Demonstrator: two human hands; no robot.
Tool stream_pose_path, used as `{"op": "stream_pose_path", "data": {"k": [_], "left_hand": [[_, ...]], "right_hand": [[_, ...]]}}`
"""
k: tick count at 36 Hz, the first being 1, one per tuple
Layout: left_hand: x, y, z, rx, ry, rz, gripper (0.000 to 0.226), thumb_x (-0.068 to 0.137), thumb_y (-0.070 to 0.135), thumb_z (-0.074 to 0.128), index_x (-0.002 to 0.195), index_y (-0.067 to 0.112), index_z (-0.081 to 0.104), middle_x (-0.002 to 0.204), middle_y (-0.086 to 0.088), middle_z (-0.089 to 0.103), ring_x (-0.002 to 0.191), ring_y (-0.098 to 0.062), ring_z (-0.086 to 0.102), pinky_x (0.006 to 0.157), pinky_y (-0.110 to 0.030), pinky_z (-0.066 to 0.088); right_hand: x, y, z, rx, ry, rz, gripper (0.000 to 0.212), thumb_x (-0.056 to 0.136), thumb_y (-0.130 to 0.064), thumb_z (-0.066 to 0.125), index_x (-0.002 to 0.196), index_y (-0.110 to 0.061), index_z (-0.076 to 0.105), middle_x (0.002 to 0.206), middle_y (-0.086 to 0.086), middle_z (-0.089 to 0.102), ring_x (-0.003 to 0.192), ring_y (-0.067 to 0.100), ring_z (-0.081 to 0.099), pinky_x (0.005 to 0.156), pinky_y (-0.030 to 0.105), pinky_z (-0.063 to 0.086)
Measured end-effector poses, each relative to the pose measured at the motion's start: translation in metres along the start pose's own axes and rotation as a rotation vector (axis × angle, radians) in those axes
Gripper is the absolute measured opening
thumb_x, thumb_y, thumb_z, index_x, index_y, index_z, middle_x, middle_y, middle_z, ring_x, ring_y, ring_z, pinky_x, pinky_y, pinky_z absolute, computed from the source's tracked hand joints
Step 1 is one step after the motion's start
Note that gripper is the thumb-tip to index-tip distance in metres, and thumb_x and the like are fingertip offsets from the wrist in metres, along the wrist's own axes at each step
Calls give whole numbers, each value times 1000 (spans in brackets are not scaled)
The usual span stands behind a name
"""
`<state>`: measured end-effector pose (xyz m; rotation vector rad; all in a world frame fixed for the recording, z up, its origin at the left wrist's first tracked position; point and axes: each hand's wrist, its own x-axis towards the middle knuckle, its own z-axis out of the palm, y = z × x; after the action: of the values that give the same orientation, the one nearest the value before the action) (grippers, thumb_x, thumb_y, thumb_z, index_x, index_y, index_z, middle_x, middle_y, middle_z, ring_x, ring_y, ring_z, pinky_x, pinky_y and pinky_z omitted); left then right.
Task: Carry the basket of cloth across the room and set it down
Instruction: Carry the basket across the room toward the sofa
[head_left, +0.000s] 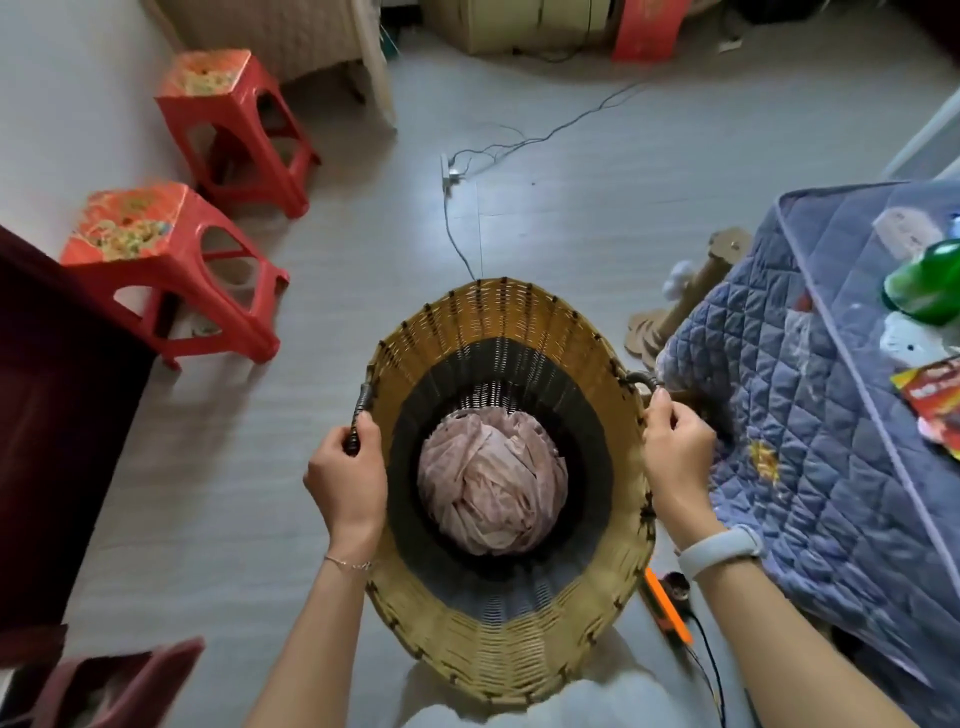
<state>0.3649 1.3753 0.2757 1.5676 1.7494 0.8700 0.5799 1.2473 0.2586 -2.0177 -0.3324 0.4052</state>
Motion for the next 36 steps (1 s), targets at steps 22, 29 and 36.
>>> {"op": "stream_pose_path", "data": {"k": [22,29,36], "left_hand": [[279,148,209,-78,-128,-71,39,92,29,45,71,-1,57,54,-3,43,51,-15,36,48,-25,28],[366,211,280,-47,-211,-60,36,92,26,44,68,1,53,55,-4,42,52,-14,35,49,-27,27],[421,276,365,-55,-308,9,34,93,26,44,72,2,55,57,-4,43,52,-13,35,50,-25,27]], "right_hand": [[313,-126,142,-21,108,36,44,93,-29,39,51,-18,39,51,2,39,51,15,34,49,28,27],[407,-153,170,-21,199,100,44,93,-28,39,51,-14,33,51,4,33,51,16,29,49,27,24],[500,-158,175,13,301,138,47,91,-34,39,61,0,49,51,5,36,54,20,34,55,32,29]]}}
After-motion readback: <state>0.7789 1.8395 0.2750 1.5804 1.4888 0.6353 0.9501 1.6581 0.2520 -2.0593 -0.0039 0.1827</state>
